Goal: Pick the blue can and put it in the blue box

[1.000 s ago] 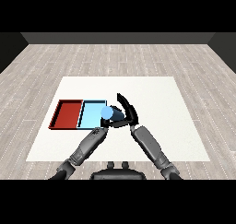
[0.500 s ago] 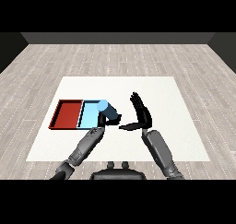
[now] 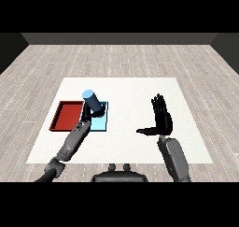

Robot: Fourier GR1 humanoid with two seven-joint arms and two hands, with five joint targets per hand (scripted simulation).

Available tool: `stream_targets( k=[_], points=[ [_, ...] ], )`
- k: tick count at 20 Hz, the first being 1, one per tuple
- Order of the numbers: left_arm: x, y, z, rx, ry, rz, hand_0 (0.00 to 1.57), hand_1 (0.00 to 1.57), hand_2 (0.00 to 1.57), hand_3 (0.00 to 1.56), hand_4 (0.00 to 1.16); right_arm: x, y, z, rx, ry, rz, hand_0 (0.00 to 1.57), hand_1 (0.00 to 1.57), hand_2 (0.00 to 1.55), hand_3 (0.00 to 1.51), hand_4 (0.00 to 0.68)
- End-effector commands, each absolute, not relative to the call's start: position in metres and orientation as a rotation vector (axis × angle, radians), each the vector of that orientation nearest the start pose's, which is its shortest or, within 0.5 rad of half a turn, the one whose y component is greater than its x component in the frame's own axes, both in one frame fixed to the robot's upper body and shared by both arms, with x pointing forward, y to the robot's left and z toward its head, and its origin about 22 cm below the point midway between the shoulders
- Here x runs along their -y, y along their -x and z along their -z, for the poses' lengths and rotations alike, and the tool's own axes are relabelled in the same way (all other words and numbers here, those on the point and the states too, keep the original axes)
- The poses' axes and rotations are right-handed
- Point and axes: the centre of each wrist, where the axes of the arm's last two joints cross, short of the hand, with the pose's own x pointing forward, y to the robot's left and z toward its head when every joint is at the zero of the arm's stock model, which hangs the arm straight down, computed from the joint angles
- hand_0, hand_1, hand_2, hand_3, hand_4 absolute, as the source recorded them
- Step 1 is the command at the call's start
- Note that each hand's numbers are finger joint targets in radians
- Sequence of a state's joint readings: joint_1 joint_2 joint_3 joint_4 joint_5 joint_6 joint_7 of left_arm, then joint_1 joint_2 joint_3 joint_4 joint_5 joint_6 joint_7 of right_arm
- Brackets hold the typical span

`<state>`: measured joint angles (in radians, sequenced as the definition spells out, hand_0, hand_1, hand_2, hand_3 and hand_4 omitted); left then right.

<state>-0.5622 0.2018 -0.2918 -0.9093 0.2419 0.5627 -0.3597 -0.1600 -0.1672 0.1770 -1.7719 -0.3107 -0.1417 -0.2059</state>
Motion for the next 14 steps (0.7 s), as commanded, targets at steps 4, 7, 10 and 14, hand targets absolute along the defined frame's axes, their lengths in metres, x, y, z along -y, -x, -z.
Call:
stream_targets(
  k=[4,7,10,14],
  points=[
    [-0.257,-0.383,0.008,1.579,-0.510,0.066,1.57,1.57,1.55,1.47,1.07,0.224,-0.260,-0.081,2.043,-0.273,0.107,0.00,0.00,0.00,0.00,0.000],
    [-0.254,-0.388,0.018,1.477,-0.567,0.153,1.57,1.57,1.55,1.47,1.04,0.223,-0.277,-0.069,2.044,-0.286,0.109,0.00,0.00,0.00,0.00,0.000],
    [-0.225,-0.381,0.047,1.402,-0.582,0.237,1.57,1.57,1.57,1.49,1.05,0.208,-0.277,-0.051,2.009,-0.286,0.148,0.00,0.00,0.00,0.00,0.000],
    [-0.213,-0.378,0.061,1.299,-0.598,0.234,1.57,1.57,1.57,1.45,0.98,0.218,-0.287,-0.054,1.967,-0.269,0.145,0.00,0.00,0.00,0.00,0.000]
  ],
)
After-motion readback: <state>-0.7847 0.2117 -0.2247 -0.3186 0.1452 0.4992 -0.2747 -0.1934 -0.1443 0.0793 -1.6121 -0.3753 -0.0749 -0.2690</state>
